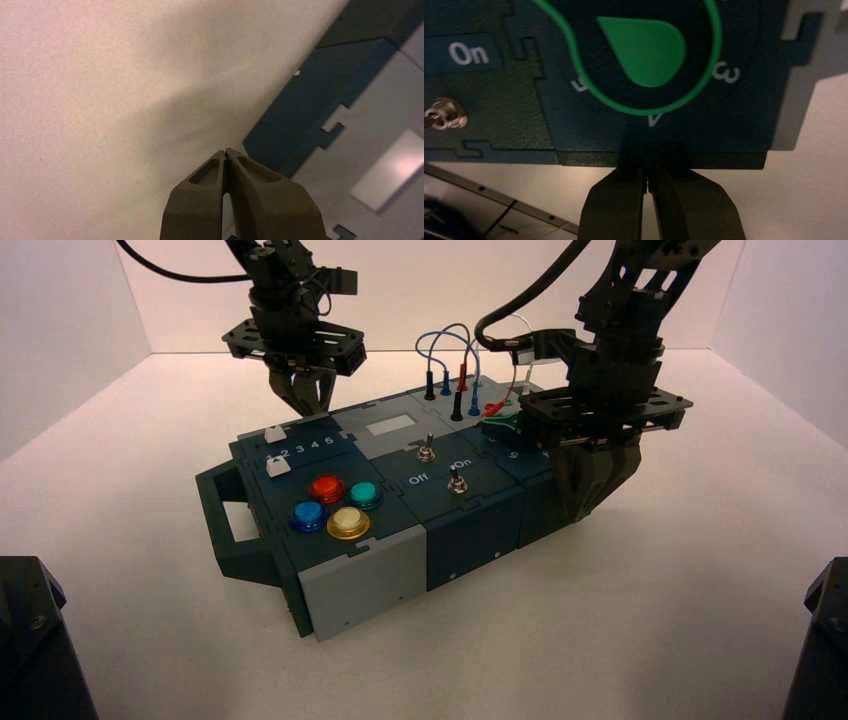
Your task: Rotate the box counterclockwise.
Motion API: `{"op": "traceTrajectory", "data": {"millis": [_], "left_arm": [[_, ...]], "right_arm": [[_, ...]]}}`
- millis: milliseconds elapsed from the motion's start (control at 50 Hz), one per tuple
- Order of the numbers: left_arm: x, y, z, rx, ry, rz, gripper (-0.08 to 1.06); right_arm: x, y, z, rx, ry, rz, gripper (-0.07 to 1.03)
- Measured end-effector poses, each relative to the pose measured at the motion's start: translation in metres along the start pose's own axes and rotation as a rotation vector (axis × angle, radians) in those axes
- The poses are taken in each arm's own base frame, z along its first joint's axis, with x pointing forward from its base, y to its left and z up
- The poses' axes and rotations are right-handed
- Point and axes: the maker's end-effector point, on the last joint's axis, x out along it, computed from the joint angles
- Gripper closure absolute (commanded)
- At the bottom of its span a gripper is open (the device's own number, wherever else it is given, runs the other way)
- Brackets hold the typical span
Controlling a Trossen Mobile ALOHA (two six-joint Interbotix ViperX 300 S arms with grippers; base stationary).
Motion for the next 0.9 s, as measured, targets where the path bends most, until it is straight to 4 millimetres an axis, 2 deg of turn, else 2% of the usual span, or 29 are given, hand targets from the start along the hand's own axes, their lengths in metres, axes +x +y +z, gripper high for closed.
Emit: {"op": "traceTrajectory", "data": {"millis": [460, 900], "left_arm": [[-0.015, 0.0, -0.024, 0.003, 0.028, 0.0, 1.01], [-0.016, -0.004, -0.037, 0.015, 0.051, -0.002, 1.01]], "right_arm": [[0.005, -0.007, 0.029, 0.004, -0.004, -0.016, 0.98], [0.002, -0.017, 0.04, 0.017, -0.024, -0.026, 0.98]]}}
